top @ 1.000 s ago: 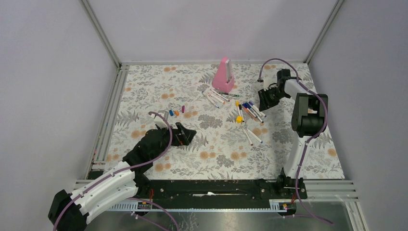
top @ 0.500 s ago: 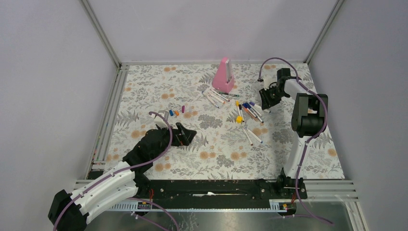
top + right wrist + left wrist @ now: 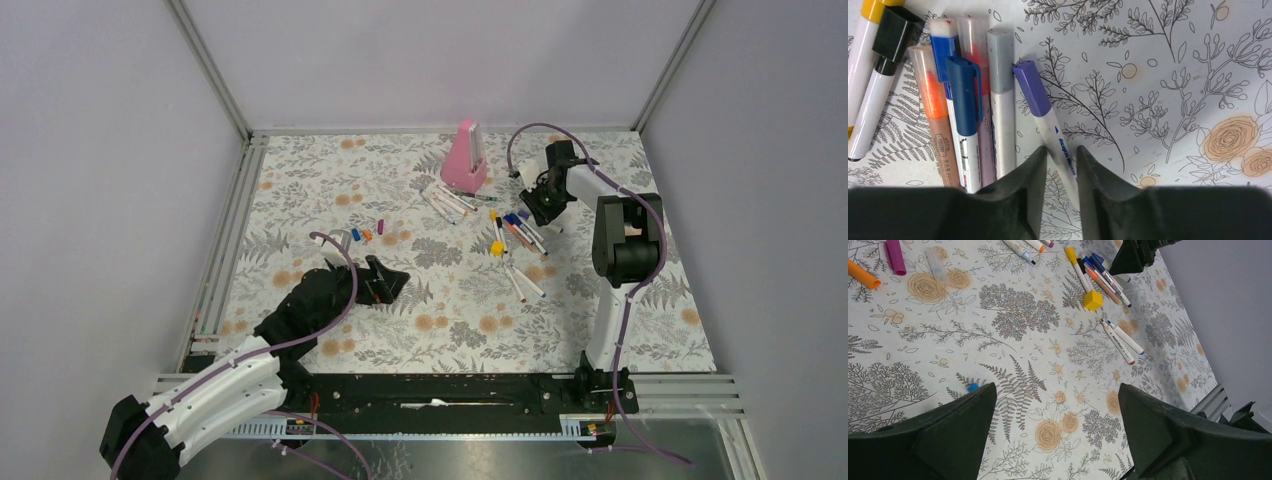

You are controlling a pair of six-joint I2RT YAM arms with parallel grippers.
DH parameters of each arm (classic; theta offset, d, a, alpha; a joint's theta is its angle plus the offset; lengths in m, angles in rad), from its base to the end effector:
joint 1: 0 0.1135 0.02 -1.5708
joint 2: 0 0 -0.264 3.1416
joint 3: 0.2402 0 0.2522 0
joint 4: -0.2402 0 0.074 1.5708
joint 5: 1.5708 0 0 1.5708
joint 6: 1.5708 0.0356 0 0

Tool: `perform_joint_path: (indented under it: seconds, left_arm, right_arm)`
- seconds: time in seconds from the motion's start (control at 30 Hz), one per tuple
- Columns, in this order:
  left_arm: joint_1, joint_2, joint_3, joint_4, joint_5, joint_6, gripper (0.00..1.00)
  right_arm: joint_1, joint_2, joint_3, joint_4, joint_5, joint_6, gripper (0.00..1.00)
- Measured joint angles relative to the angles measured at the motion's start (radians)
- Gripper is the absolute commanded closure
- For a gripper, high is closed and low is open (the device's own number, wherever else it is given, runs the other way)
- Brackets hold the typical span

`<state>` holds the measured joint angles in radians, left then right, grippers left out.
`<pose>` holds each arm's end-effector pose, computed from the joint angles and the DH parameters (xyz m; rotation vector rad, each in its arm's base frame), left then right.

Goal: Open the pen caps
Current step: Pick up the pen from the center of the board.

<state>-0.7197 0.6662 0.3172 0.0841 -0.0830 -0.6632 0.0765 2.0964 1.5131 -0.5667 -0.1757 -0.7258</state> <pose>0.1289 -0.1091 0.2206 -0.0067 1.9298 -0.8791 0.4328 0.0394 0.1575 -1.0961 2.4547 0.0413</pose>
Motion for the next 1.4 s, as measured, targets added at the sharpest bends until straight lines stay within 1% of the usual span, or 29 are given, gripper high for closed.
perform_joint_path:
  seconds: [0.07, 0.27, 0.33, 0.4, 0.57, 0.67, 0.73, 0.87, 0.93, 0.97, 1.03, 1.1, 1.2, 1.33, 1.4]
  left_arm:
    - [0.000, -0.004, 0.000, 0.000, 0.002, -0.001, 0.01]
    - [0.000, -0.014, 0.000, 0.002, 0.025, -0.024, 0.01]
    - [0.000, -0.018, -0.002, 0.009, 0.040, -0.041, 0.01]
    - [0.000, -0.025, -0.014, 0.042, 0.068, -0.063, 0.01]
    - [0.000, -0.035, -0.047, 0.114, 0.130, -0.124, 0.01]
    - [0.000, -0.028, -0.051, 0.161, 0.160, -0.157, 0.01]
    - [0.000, -0.010, -0.051, 0.207, 0.181, -0.180, 0.01]
    - [0.000, 0.054, -0.051, 0.307, 0.222, -0.224, 0.01]
    - [0.000, 0.100, -0.051, 0.356, 0.241, -0.238, 0.01]
    - [0.000, 0.128, -0.049, 0.380, 0.249, -0.246, 0.01]
    - [-0.006, 0.183, -0.041, 0.416, 0.260, -0.247, 0.01]
    - [-0.024, 0.249, -0.015, 0.448, 0.261, -0.240, 0.01]
    - [-0.063, 0.357, 0.049, 0.513, 0.253, -0.209, 0.01]
    - [-0.093, 0.494, 0.113, 0.627, 0.217, -0.185, 0.02]
    - [-0.103, 0.566, 0.141, 0.674, 0.194, -0.183, 0.04]
  right_arm:
    - [0.003, 0.000, -0.003, 0.003, 0.003, -0.005, 0.79]
    - [0.003, -0.011, -0.021, 0.031, 0.022, -0.006, 0.90]
    - [0.003, -0.020, -0.037, 0.050, 0.031, 0.006, 0.96]
    - [0.003, -0.030, -0.052, 0.067, 0.049, 0.020, 0.98]
    - [-0.020, -0.086, -0.135, 0.116, 0.087, 0.070, 1.00]
    - [-0.051, -0.142, -0.198, 0.113, 0.078, 0.097, 1.00]
    - [-0.072, -0.208, -0.249, 0.107, 0.047, 0.114, 1.00]
    - [-0.108, -0.423, -0.363, 0.101, -0.101, 0.142, 1.00]
    - [-0.110, -0.537, -0.410, 0.097, -0.219, 0.153, 1.00]
    - [-0.109, -0.593, -0.433, 0.092, -0.303, 0.158, 1.00]
    - [-0.108, -0.647, -0.464, 0.077, -0.435, 0.163, 1.00]
    - [-0.108, -0.661, -0.499, 0.047, -0.622, 0.166, 1.00]
    - [-0.105, -0.624, -0.542, 0.019, -0.819, 0.189, 1.00]
    - [-0.104, -0.555, -0.589, 0.031, -1.027, 0.259, 1.00]
    - [-0.103, -0.541, -0.603, 0.051, -1.088, 0.294, 1.00]
